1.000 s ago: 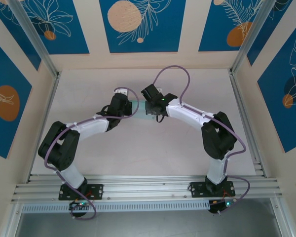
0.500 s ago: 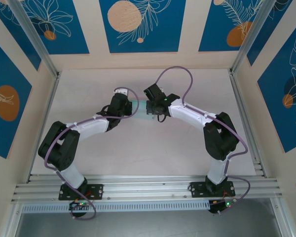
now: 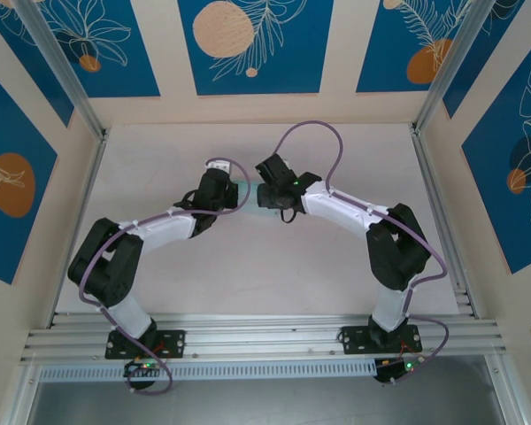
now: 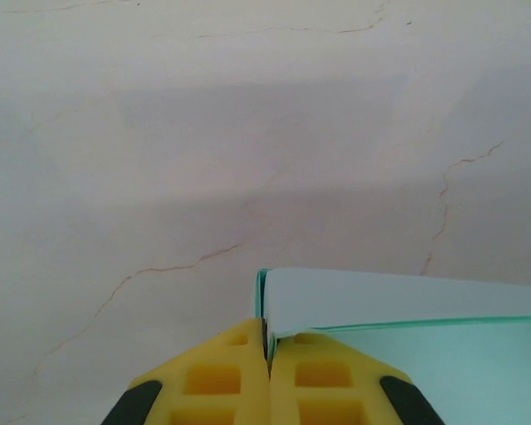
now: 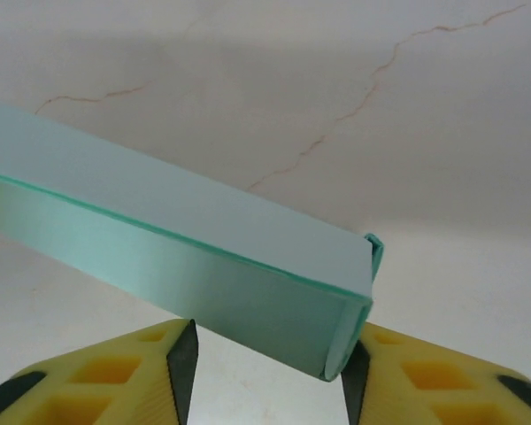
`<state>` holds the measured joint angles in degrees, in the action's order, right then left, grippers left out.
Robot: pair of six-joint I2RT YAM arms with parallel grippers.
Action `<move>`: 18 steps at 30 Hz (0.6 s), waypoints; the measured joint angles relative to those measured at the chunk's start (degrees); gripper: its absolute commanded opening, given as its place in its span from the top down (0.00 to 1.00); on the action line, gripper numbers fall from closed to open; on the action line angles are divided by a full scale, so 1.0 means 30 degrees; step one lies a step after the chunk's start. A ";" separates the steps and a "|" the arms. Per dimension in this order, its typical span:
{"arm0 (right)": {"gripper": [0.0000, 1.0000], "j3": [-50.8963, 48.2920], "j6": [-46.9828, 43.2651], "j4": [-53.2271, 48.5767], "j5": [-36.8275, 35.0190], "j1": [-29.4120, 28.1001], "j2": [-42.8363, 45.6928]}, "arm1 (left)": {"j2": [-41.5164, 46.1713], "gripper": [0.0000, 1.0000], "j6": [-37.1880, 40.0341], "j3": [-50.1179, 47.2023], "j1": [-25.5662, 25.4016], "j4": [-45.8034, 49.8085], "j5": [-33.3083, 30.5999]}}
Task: Fold the paper box
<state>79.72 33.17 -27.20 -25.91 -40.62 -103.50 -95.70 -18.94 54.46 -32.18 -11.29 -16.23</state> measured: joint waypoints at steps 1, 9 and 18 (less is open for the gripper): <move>0.40 0.0000 -0.0066 -0.0015 0.0153 0.0000 0.0036 | 0.0000 1.00 0.0000 0.0000 -0.0022 -0.0007 0.0036; 0.28 0.0131 -0.0437 -0.0415 0.0678 0.0051 0.1137 | 0.0000 1.00 -0.0022 0.0000 -0.0233 -0.0022 0.0044; 0.29 0.0787 -0.0393 -0.0437 0.0940 0.1093 0.1960 | -0.0015 1.00 -0.0073 0.0000 -0.0240 -0.0036 0.0044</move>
<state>82.08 31.99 -28.51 -23.09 -37.34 -97.62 -95.74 -19.16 54.46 -32.91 -11.40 -16.10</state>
